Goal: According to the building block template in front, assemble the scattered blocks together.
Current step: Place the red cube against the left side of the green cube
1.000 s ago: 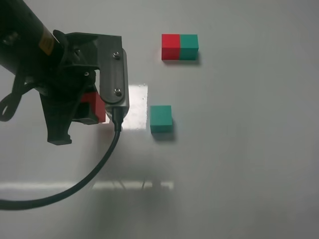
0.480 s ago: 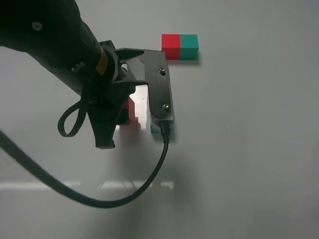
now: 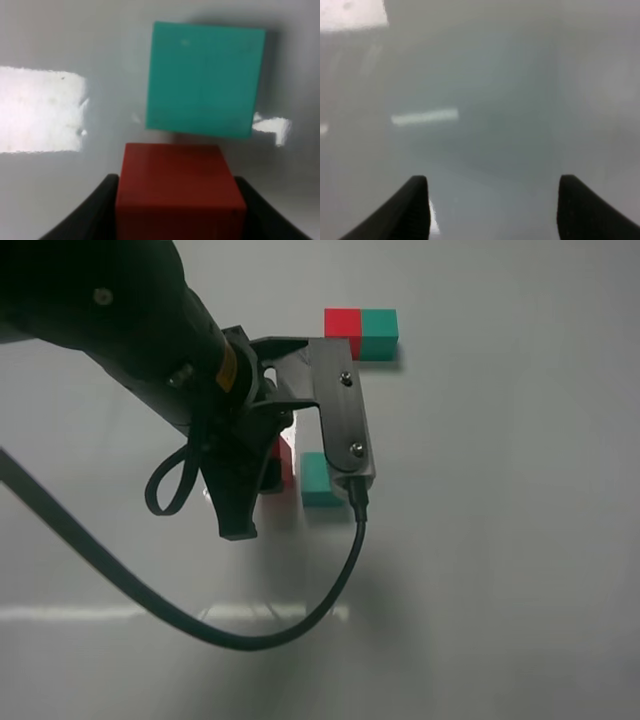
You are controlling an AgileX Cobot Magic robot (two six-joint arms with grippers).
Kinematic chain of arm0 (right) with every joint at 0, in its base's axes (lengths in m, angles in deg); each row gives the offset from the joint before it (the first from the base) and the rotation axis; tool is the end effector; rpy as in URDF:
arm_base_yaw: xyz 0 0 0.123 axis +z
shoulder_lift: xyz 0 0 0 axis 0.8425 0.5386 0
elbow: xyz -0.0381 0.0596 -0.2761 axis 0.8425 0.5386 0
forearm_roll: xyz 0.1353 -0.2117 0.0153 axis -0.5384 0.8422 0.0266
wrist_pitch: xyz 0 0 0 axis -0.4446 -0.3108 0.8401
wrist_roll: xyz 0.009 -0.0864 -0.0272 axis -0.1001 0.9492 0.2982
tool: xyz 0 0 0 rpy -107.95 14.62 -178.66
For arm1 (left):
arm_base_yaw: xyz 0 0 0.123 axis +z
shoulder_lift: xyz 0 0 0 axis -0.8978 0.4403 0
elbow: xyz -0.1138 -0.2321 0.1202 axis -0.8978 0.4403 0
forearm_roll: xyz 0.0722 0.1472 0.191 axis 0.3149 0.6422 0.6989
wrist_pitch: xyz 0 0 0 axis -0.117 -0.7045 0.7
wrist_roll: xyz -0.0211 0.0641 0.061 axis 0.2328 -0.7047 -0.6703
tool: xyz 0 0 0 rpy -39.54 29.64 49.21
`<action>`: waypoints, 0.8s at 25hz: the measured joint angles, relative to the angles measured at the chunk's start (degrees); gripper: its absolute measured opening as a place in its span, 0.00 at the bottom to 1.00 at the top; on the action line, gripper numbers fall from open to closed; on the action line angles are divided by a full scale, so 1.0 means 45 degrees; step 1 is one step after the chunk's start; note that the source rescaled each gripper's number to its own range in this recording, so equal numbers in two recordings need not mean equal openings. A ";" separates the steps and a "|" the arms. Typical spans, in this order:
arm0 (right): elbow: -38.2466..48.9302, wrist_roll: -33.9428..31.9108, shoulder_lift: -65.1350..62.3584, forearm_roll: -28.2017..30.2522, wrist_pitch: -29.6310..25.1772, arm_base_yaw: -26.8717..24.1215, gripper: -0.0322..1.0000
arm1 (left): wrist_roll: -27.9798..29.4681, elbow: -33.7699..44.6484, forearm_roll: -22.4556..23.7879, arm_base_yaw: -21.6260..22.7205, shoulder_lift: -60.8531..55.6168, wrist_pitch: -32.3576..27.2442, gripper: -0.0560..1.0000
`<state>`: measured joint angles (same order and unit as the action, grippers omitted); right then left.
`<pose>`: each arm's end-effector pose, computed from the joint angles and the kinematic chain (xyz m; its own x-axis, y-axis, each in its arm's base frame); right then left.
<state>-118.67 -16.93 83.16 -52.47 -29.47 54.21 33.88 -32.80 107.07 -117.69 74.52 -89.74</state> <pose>-0.0057 -0.0062 0.2789 -0.4333 0.0515 -0.8998 0.1314 0.9913 -0.0066 0.2354 -0.2589 0.3726 0.0717 0.9710 -0.2280 0.7435 0.1004 0.6612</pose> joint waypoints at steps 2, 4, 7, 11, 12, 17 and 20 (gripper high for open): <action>0.0000 0.0000 0.0000 0.0000 0.0000 0.0000 0.39 | 0.0000 -0.0017 -0.0025 0.0000 0.0179 0.0016 0.05; 0.0000 0.0000 0.0000 0.0000 0.0000 0.0000 0.37 | -0.0002 -0.0031 -0.0056 0.0000 0.0360 0.0062 0.05; 0.0000 0.0000 0.0000 0.0000 0.0000 0.0000 0.36 | -0.0002 -0.0031 -0.0069 0.0000 0.0548 0.0232 0.05; 0.0000 0.0000 0.0000 0.0000 0.0000 0.0000 0.36 | 0.0013 -0.0031 -0.0069 0.0000 0.0624 0.0598 0.05; 0.0000 0.0000 0.0000 0.0000 0.0000 0.0000 0.36 | 0.0013 -0.0031 -0.0069 0.0000 0.0636 0.0706 0.05; 0.0000 0.0000 0.0000 0.0000 0.0000 0.0000 0.36 | 0.0013 -0.0042 -0.0195 0.0000 0.0648 0.0833 0.05; 0.0000 0.0000 0.0000 0.0000 0.0000 0.0000 0.36 | 0.0013 -0.0044 -0.0393 0.0000 0.0648 0.0814 0.05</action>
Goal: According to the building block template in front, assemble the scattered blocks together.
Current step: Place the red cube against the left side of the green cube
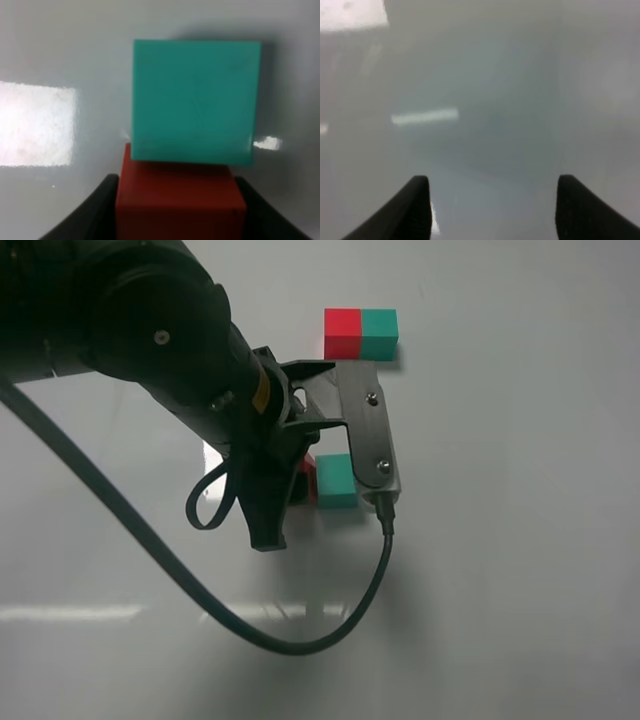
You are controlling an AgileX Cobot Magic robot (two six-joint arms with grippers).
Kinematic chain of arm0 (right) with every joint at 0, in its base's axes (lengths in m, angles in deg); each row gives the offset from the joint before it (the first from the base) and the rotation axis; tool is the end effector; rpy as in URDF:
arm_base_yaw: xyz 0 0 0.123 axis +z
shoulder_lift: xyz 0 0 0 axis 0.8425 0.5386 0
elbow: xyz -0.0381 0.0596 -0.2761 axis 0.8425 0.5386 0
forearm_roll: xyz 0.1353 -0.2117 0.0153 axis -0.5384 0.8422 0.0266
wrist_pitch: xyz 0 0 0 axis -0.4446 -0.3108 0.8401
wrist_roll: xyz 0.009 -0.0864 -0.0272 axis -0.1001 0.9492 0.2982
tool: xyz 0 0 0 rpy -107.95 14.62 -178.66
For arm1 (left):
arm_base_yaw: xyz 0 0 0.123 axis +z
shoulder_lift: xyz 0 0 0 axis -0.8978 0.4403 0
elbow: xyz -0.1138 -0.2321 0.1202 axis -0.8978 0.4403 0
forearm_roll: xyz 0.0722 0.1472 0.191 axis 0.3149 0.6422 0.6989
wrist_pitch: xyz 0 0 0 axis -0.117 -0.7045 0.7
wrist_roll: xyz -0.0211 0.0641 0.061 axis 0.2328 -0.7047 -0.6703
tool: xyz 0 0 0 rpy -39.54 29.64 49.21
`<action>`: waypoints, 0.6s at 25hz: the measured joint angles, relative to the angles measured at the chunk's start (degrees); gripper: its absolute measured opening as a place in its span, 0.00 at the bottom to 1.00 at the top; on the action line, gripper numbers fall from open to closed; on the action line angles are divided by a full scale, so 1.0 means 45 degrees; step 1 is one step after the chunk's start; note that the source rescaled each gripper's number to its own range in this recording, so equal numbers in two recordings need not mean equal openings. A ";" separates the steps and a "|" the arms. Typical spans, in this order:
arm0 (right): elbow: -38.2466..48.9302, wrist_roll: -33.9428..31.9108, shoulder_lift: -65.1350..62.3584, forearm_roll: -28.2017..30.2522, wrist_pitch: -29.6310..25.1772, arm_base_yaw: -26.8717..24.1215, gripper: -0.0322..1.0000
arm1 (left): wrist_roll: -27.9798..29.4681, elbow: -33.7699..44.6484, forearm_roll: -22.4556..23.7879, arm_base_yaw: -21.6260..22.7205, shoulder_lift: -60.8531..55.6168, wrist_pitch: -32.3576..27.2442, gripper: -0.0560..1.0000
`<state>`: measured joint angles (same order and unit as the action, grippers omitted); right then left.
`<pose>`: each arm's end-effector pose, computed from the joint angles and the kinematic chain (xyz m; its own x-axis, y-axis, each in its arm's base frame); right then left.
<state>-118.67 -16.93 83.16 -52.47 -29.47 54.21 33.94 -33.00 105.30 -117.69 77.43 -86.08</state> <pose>-0.0057 -0.0062 0.2789 -0.4333 0.0515 -0.8998 0.1314 0.9913 -0.0066 0.2426 -0.2749 0.3574 0.0960 0.9623 -0.2546 0.7590 0.0948 0.6442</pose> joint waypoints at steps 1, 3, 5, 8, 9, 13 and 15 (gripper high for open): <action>0.0000 0.0000 0.0000 0.0000 0.0000 0.0000 0.36 | 0.0000 -0.0011 -0.0042 0.0000 0.0000 -0.0016 0.05; 0.0000 0.0000 0.0000 0.0000 0.0000 0.0000 0.36 | 0.0014 -0.0011 -0.0175 0.0000 0.0000 -0.0086 0.05; 0.0000 0.0000 0.0000 0.0000 0.0000 0.0000 0.36 | 0.0032 -0.0011 -0.0273 0.0000 0.0000 -0.0115 0.05; 0.0000 0.0000 0.0000 0.0000 0.0000 0.0000 0.36 | 0.0042 -0.0011 -0.0303 0.0000 0.0009 -0.0115 0.05; 0.0000 0.0000 0.0000 0.0000 0.0000 0.0000 0.36 | 0.0042 -0.0011 -0.0308 0.0000 0.0009 -0.0128 0.05; 0.0000 0.0000 0.0000 0.0000 0.0000 0.0000 0.36 | 0.0042 -0.0011 -0.0361 0.0000 0.0013 -0.0128 0.05; 0.0000 0.0000 0.0000 0.0000 0.0000 0.0000 0.36 | 0.0004 -0.0011 -0.0361 0.0000 0.0013 -0.0116 0.08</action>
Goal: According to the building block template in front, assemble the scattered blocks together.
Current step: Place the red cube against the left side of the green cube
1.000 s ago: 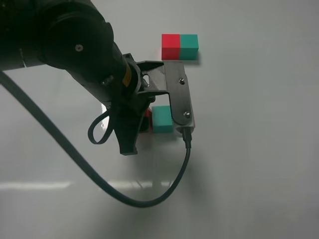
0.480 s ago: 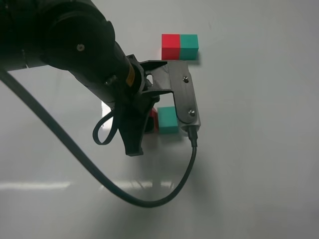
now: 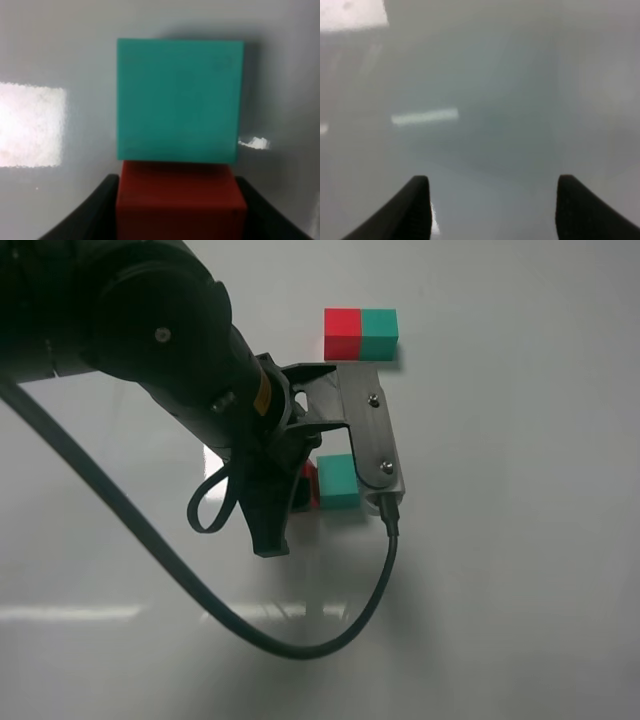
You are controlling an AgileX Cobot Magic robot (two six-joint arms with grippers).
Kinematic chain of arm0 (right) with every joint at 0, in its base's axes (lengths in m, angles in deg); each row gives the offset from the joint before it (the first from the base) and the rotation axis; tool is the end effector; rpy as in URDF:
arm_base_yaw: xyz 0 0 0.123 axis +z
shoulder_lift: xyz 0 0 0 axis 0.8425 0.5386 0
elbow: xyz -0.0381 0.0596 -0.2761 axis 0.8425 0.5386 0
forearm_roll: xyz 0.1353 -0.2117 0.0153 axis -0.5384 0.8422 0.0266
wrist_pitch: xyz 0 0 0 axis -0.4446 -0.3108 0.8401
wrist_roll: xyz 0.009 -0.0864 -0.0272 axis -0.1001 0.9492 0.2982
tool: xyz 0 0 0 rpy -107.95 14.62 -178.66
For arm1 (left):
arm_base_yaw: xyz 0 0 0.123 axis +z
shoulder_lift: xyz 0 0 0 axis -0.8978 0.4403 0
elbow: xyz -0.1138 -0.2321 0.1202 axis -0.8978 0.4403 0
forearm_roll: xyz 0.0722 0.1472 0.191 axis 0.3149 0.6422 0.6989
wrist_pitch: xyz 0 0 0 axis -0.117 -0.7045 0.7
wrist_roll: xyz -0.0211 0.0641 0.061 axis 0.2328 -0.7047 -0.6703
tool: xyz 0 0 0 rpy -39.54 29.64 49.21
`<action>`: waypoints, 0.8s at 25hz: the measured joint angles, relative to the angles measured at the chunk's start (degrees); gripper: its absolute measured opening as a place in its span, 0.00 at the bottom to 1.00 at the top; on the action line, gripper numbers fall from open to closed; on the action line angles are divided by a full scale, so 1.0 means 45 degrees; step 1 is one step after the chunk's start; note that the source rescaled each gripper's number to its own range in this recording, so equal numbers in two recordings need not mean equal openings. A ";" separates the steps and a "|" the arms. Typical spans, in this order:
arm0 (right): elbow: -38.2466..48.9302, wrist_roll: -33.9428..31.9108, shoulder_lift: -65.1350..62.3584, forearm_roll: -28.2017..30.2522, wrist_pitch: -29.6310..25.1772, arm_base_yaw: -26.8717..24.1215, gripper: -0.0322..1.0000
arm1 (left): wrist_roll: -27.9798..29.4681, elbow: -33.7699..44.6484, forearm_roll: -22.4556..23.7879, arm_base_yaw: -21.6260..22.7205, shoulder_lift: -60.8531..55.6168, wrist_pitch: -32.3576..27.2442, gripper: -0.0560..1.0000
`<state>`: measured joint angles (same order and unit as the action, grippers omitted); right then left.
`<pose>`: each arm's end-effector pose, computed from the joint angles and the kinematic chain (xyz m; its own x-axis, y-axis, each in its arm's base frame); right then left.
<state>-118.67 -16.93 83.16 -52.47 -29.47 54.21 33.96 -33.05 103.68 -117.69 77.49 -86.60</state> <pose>-0.0057 -0.0062 0.2789 -0.4333 0.0515 -0.8998 0.1314 0.9913 -0.0066 0.2411 -0.2755 0.3560 0.0846 0.9600 -0.2669 0.7761 0.1045 0.6219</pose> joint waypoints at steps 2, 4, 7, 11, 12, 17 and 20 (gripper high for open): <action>0.0000 0.0000 0.0000 0.0000 0.0000 0.0000 0.36 | 0.0010 0.0000 -0.0012 0.0000 0.0000 0.0008 0.15; 0.0000 0.0000 0.0000 0.0000 0.0000 0.0000 0.36 | 0.0014 0.0000 -0.0012 0.0000 0.0000 0.0052 0.18; 0.0000 0.0000 0.0000 0.0000 0.0000 0.0000 0.36 | 0.0026 0.0000 -0.0012 0.0000 0.0000 0.0144 0.20; 0.0000 0.0000 0.0000 0.0000 0.0000 0.0000 0.36 | 0.0026 0.0000 0.0047 0.0000 0.0000 0.0289 0.32; 0.0000 0.0000 0.0000 0.0000 0.0000 0.0000 0.36 | 0.0026 0.0000 0.0105 0.0000 0.0000 0.0311 0.38; 0.0000 0.0000 0.0000 0.0000 0.0000 0.0000 0.27 | 0.0026 0.0000 0.0214 0.0000 -0.0086 0.0371 0.53; 0.0000 0.0000 0.0000 0.0000 0.0000 0.0000 0.27 | 0.0026 0.0000 0.0153 0.0000 -0.0260 0.0252 0.54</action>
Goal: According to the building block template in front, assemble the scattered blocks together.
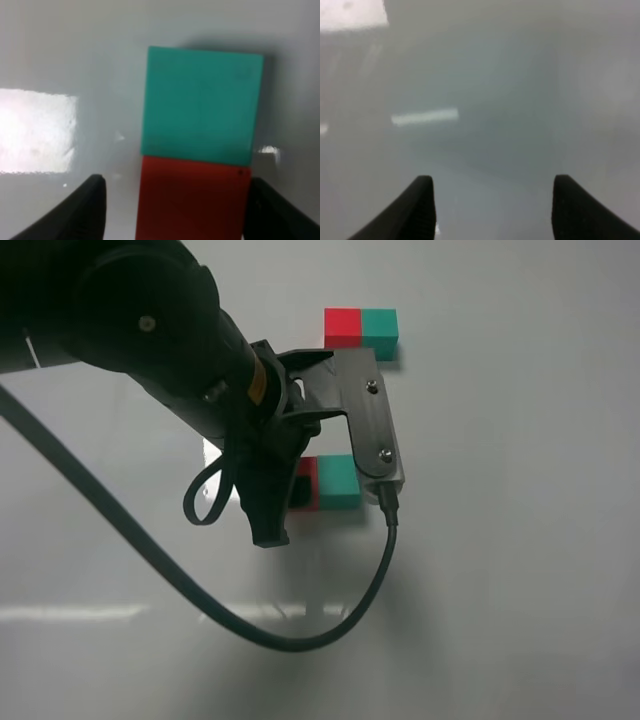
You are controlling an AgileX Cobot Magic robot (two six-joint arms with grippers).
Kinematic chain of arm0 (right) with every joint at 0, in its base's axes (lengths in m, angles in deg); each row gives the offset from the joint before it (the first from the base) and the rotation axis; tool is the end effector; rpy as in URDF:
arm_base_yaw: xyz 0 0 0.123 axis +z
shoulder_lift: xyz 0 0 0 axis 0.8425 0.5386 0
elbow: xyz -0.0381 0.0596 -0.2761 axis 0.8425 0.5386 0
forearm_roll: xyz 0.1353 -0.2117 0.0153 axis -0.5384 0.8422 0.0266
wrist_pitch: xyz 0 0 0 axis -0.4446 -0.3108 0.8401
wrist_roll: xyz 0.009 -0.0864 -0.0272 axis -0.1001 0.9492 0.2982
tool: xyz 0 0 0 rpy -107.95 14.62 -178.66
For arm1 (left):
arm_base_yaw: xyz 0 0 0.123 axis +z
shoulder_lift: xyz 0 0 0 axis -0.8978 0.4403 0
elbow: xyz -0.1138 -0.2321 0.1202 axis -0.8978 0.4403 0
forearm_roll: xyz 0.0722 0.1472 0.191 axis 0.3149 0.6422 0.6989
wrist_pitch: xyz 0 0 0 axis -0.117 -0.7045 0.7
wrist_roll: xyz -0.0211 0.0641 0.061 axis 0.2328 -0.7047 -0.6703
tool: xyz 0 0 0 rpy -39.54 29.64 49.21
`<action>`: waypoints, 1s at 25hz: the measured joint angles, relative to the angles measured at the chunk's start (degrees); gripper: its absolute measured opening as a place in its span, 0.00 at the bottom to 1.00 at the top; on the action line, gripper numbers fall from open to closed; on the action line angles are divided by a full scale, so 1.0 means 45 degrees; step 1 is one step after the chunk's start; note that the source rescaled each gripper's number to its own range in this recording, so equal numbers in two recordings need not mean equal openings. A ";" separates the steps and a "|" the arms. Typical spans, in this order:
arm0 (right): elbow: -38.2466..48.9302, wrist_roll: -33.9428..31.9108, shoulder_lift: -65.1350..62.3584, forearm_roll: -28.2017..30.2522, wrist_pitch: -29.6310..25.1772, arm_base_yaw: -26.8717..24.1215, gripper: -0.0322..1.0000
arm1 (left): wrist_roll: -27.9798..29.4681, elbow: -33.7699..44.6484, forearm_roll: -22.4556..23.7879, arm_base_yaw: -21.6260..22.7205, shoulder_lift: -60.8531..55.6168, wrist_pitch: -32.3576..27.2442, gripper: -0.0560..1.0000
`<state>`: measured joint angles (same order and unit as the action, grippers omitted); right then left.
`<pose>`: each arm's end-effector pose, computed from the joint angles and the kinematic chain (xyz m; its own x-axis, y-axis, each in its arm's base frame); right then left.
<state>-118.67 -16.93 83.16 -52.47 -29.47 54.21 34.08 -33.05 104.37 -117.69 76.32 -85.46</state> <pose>-0.0057 -0.0062 0.2789 -0.4333 0.0515 -0.8998 0.1314 0.9913 -0.0066 0.2393 -0.2726 0.3647 0.1002 0.9524 -0.2880 0.7568 0.1150 0.6435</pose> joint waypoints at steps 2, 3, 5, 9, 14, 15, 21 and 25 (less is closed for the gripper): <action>0.0000 0.0000 0.0000 0.0000 0.0000 0.0000 0.27 | -0.0011 0.0000 -0.0074 0.0000 -0.0026 0.0012 0.59; 0.0000 0.0000 0.0000 0.0000 0.0000 0.0000 0.27 | -0.0011 0.0000 -0.0120 0.0000 -0.0026 0.0070 0.64; 0.0000 0.0000 0.0000 0.0000 0.0000 0.0000 0.27 | -0.0011 0.0000 -0.0151 -0.0068 -0.0026 0.0135 0.76; 0.0000 0.0000 0.0000 0.0000 0.0000 0.0000 0.27 | -0.0052 0.0000 -0.0106 -0.0374 -0.0026 0.0412 0.83; 0.0000 0.0000 0.0000 0.0000 0.0000 0.0000 0.27 | -0.0051 0.0000 -0.0029 -0.0488 -0.0026 0.0890 0.84; 0.0000 0.0000 0.0000 0.0000 0.0000 0.0000 0.27 | -0.0038 0.0000 0.0019 -0.0488 -0.0026 0.0916 0.85; 0.0000 0.0000 0.0000 0.0000 0.0000 0.0000 0.27 | 0.0304 -0.0015 0.0426 -0.0497 0.0450 0.0794 0.87; 0.0000 0.0000 0.0000 0.0000 0.0000 0.0000 0.27 | 0.0592 -0.0015 0.0755 -0.0497 0.0780 0.0743 0.88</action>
<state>-118.67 -16.93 83.16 -52.47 -29.47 54.21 36.74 -33.11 107.77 -119.93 79.83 -82.12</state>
